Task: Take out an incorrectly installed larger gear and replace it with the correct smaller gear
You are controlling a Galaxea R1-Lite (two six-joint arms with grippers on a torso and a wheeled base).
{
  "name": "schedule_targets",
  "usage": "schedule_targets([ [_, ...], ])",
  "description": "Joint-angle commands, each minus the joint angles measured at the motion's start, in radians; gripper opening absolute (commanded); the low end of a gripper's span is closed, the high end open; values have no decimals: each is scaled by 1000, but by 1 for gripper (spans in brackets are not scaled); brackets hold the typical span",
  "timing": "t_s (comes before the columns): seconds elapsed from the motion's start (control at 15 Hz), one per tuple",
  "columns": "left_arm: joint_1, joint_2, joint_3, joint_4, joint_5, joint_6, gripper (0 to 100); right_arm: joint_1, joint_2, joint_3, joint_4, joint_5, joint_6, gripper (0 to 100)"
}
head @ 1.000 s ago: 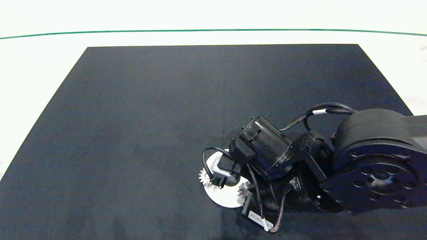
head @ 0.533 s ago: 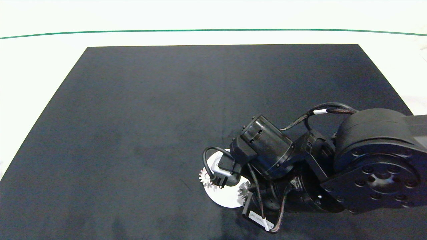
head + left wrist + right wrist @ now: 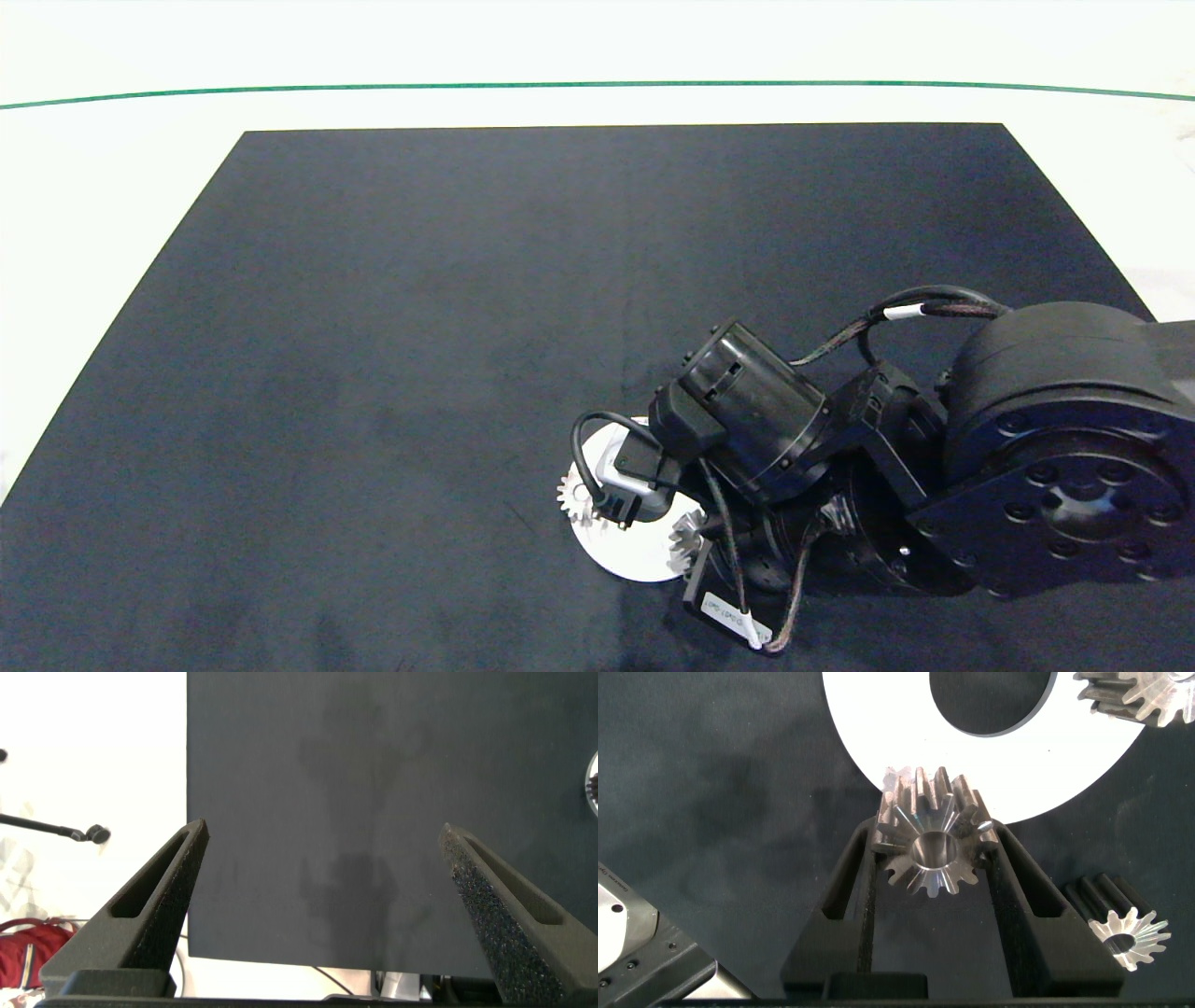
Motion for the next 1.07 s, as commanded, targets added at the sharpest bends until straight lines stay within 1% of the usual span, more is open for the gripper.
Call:
schedule_targets([
  [0.07,0,0,0,5,1,1,100,0,3,-2,2,-2,-1,34],
  [1.07,0,0,0,5,1,1,100,0,9,0,-1,0,-2,34],
])
